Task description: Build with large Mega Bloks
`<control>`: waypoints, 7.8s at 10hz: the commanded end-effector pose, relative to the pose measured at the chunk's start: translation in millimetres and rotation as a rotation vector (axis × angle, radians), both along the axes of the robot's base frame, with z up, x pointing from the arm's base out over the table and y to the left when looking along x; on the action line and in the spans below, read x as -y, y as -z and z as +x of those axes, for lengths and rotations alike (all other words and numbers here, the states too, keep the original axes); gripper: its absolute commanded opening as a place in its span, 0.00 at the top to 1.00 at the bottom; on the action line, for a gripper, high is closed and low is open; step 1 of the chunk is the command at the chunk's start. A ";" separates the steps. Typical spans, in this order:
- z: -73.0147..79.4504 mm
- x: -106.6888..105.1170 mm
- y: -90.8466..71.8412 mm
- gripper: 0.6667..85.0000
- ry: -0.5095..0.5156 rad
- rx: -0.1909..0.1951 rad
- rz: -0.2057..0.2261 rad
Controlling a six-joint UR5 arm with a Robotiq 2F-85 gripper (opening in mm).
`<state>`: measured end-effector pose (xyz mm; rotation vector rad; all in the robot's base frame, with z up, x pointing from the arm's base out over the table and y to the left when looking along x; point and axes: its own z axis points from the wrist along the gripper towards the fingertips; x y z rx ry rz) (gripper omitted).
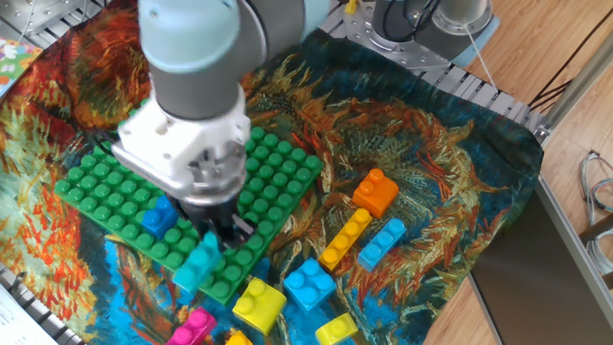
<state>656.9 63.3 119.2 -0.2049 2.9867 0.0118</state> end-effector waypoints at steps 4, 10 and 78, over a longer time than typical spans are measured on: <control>-13.0 38.6 -5.2 0.99 0.008 0.023 0.029; -35.5 93.8 -16.1 0.99 -0.038 0.000 0.052; -22.5 110.6 -22.6 0.99 -0.052 -0.001 0.056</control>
